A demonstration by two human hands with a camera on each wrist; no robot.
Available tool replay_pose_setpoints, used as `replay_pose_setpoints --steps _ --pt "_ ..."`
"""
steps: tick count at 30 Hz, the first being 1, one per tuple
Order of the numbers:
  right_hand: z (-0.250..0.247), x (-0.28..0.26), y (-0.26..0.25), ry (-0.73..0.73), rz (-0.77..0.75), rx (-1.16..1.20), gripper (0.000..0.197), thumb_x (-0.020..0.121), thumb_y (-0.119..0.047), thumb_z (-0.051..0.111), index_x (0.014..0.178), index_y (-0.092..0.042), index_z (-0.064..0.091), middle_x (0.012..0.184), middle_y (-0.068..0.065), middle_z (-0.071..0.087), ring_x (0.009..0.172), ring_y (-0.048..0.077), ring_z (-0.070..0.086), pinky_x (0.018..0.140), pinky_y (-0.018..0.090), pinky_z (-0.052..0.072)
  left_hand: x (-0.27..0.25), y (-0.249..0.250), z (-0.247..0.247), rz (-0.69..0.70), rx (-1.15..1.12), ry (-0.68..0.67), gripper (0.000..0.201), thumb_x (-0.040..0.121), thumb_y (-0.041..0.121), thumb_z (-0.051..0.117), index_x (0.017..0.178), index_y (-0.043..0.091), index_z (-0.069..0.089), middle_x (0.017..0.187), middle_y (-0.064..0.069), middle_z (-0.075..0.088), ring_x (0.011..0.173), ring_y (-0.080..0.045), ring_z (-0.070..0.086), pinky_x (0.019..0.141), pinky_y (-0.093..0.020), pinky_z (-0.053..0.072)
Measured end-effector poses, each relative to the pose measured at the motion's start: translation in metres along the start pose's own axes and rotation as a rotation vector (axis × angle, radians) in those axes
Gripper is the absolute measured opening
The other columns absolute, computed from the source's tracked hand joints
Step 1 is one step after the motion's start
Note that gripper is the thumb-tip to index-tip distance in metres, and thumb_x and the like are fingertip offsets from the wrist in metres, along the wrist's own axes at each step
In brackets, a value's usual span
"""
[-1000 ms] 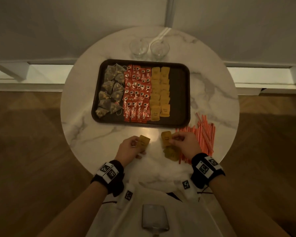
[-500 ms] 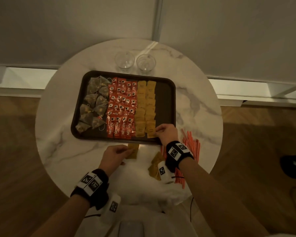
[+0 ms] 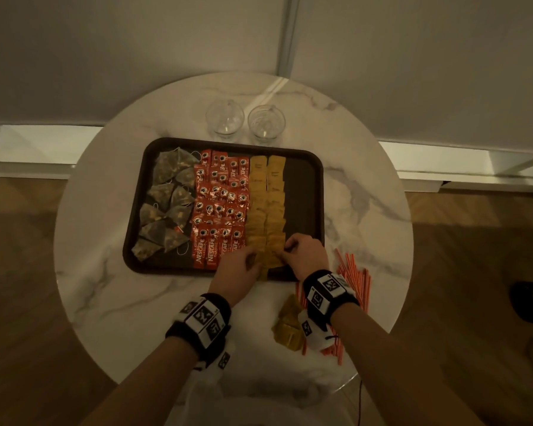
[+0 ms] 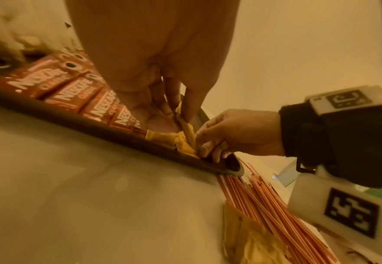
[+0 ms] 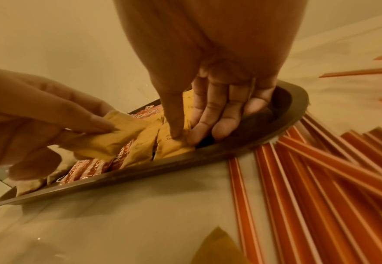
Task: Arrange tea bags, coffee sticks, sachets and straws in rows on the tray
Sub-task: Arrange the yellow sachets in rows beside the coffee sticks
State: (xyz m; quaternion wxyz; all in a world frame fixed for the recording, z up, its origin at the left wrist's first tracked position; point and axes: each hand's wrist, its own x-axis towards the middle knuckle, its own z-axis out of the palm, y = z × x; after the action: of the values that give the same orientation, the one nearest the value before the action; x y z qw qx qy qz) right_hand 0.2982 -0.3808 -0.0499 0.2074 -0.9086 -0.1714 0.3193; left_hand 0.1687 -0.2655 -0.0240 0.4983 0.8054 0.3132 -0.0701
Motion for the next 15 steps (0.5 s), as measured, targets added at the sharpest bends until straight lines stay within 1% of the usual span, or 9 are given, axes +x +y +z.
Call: replay_pose_setpoints --steps 2,3,6,10,13,15 --pt "-0.001 0.002 -0.001 -0.004 -0.003 -0.016 0.021 0.081 -0.039 0.074 0.082 -0.024 0.060 0.082 -0.005 0.063 0.077 0.014 0.061 0.067 0.027 0.048 0.011 0.002 0.004 0.003 0.034 -0.007 0.014 0.093 0.013 0.060 0.105 0.018 0.064 0.093 0.006 0.063 0.084 -0.006 0.059 0.079 -0.020 0.049" --pt "-0.001 0.003 -0.001 -0.004 -0.005 -0.024 0.020 0.082 -0.038 0.074 0.082 -0.024 0.060 0.083 -0.005 0.063 0.078 0.014 0.061 0.067 0.027 0.049 0.015 0.002 0.006 0.004 0.053 -0.009 0.015 0.094 0.013 0.058 0.107 0.016 0.064 0.095 0.005 0.064 0.084 -0.007 0.059 0.079 -0.021 0.050" --pt "-0.001 0.007 -0.002 -0.010 -0.010 -0.037 0.019 0.082 -0.037 0.074 0.082 -0.024 0.060 0.084 -0.005 0.063 0.081 0.015 0.062 0.072 0.030 0.053 0.024 0.006 0.009 0.030 0.120 -0.011 0.015 0.096 0.014 0.054 0.108 0.013 0.063 0.093 0.001 0.064 0.081 -0.009 0.059 0.075 -0.020 0.049" --pt "0.001 0.010 -0.003 -0.019 -0.003 -0.038 0.020 0.081 -0.038 0.074 0.087 -0.022 0.064 0.088 -0.004 0.065 0.083 0.014 0.063 0.076 0.034 0.056 0.033 0.005 0.009 0.046 0.203 -0.013 0.015 0.094 0.010 0.054 0.108 0.009 0.060 0.095 -0.005 0.065 0.081 -0.014 0.060 0.076 -0.022 0.049" --pt "-0.001 0.012 -0.004 -0.028 -0.008 -0.039 0.019 0.082 -0.037 0.072 0.088 -0.021 0.064 0.088 -0.003 0.065 0.082 0.015 0.062 0.074 0.034 0.055 0.039 0.004 0.009 0.058 0.251 -0.021 0.012 0.093 0.009 0.054 0.104 0.009 0.058 0.093 -0.006 0.064 0.080 -0.016 0.060 0.072 -0.022 0.047" --pt "-0.002 0.014 -0.006 -0.024 -0.013 -0.037 0.019 0.082 -0.038 0.072 0.087 -0.021 0.063 0.089 -0.003 0.065 0.082 0.016 0.062 0.074 0.035 0.056 0.044 0.005 0.006 0.058 0.278 -0.042 0.012 0.093 0.010 0.053 0.104 0.010 0.057 0.095 -0.007 0.064 0.078 -0.014 0.057 0.071 -0.022 0.045"
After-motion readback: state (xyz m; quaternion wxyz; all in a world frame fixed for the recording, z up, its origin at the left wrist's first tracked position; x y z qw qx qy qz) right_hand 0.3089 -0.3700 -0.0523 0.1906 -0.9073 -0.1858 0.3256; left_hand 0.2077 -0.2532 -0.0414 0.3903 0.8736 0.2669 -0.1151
